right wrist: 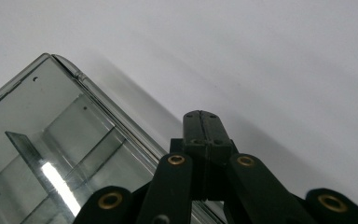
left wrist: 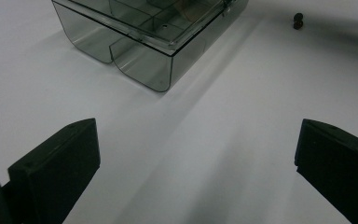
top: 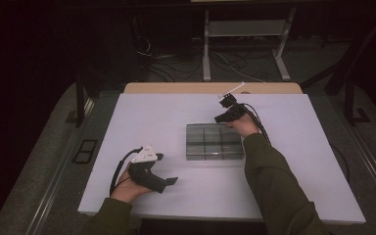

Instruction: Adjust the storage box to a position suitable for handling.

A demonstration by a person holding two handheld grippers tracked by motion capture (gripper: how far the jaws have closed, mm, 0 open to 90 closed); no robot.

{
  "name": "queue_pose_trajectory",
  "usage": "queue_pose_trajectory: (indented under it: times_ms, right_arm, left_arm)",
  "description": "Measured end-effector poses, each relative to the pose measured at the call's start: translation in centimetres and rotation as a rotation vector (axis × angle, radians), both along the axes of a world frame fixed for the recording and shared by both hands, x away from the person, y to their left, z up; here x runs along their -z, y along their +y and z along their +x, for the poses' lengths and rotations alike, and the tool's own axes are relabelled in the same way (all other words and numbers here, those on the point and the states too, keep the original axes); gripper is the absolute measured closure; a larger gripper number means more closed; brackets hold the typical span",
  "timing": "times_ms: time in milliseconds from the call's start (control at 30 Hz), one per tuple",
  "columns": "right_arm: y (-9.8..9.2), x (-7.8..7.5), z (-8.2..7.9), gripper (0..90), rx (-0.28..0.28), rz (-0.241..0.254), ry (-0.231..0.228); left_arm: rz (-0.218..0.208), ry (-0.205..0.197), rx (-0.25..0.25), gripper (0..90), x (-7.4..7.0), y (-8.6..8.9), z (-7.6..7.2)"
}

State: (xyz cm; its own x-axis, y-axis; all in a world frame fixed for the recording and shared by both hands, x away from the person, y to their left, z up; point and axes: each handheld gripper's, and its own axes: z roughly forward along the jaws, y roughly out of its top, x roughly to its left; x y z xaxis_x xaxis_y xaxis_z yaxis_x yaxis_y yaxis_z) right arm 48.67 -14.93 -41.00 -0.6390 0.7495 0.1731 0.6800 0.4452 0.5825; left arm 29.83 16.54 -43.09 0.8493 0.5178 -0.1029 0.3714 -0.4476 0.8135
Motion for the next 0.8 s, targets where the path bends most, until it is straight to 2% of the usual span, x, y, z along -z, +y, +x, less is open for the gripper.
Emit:
queue_pose_trajectory:
  times_ms: [433, 800]
  right_arm:
    - [0.8, -0.3, -1.0, 89.2, -0.058, -0.017, 0.012]
    - [1.1, -0.4, -2.6, 89.2, -0.103, -0.038, 0.008]
  left_arm:
    - [0.001, 0.002, 0.001, 0.0, 0.1, -0.1, -0.1]
    - [0.002, 0.004, 0.000, 0.0, 0.1, 0.0, 0.0]
